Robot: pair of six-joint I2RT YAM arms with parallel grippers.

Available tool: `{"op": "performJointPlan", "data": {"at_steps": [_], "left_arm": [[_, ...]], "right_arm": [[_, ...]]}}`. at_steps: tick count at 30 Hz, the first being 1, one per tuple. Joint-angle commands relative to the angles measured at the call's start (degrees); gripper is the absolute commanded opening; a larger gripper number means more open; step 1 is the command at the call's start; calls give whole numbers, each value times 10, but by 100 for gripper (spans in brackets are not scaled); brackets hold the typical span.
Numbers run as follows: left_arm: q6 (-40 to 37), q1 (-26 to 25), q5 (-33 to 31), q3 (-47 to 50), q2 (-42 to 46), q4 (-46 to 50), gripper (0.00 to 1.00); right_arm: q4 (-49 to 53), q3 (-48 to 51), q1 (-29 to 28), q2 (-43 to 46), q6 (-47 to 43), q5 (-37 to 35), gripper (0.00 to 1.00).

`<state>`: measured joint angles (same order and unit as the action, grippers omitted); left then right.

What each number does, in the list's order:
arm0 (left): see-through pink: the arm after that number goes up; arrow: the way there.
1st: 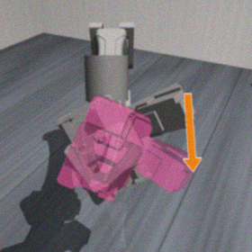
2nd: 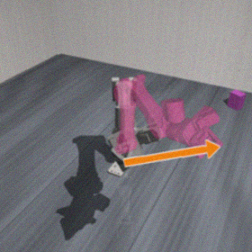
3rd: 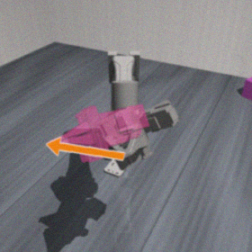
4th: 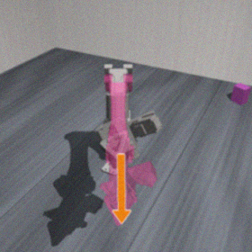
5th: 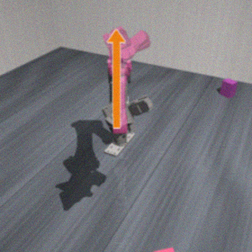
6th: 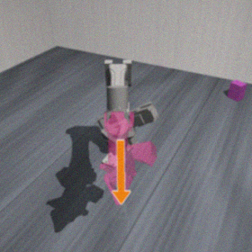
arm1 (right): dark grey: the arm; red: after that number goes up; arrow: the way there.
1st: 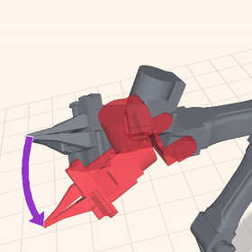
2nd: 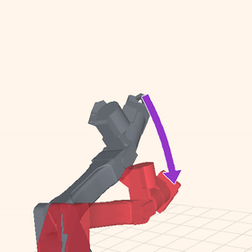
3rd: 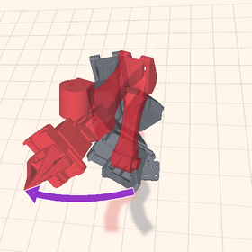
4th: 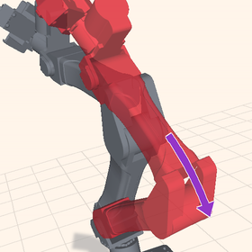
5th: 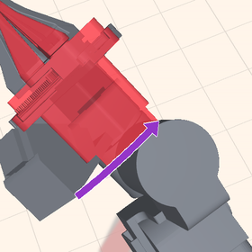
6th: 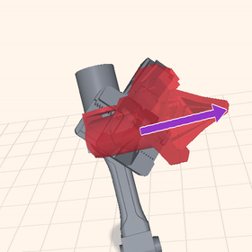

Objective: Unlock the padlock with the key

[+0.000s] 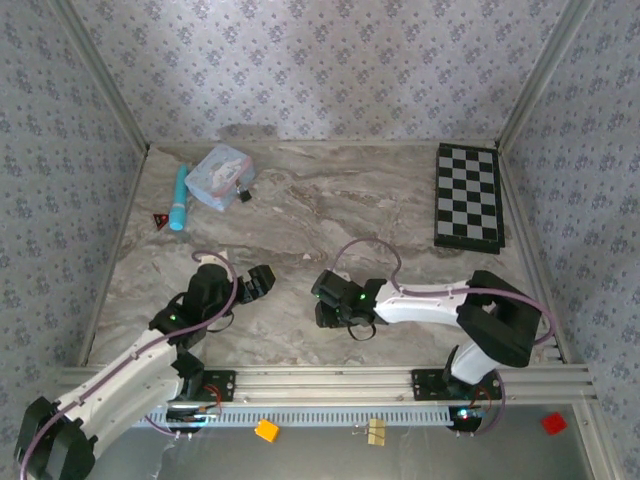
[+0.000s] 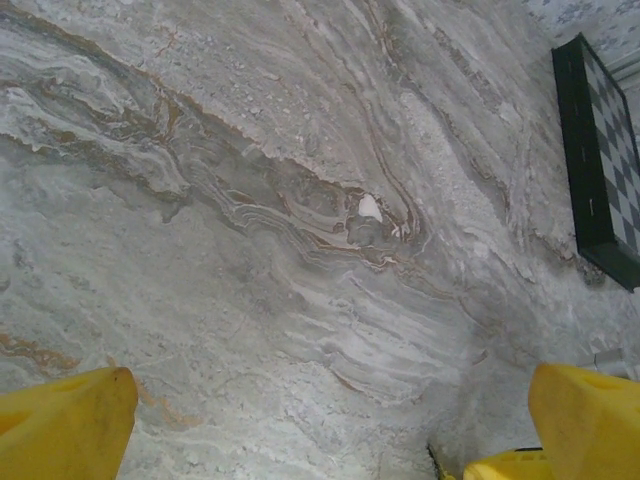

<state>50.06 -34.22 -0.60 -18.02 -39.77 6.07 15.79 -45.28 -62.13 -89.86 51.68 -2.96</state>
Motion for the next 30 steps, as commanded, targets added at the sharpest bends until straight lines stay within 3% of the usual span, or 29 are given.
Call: {"op": "performJointPlan", "data": {"at_steps": [1, 9, 16, 22, 27, 30], "left_arm": [[3, -4, -7, -1, -7, -21, 100], [3, -6, -7, -1, -12, -26, 100], [7, -6, -12, 1, -11, -25, 100], [11, -6, -15, 4, -13, -28, 100], [8, -7, -15, 3, -18, -29, 100], [8, -6, -16, 3, -20, -30, 100]], "right_arm": [[30, -13, 4, -10, 8, 8, 43], [35, -21, 4, -35, 9, 15, 30], [61, -34, -5, -39, 6, -2, 26], [67, -31, -10, -25, 6, -10, 27], [90, -49, -22, -44, 0, -9, 38], [99, -54, -26, -56, 3, -6, 38]]}}
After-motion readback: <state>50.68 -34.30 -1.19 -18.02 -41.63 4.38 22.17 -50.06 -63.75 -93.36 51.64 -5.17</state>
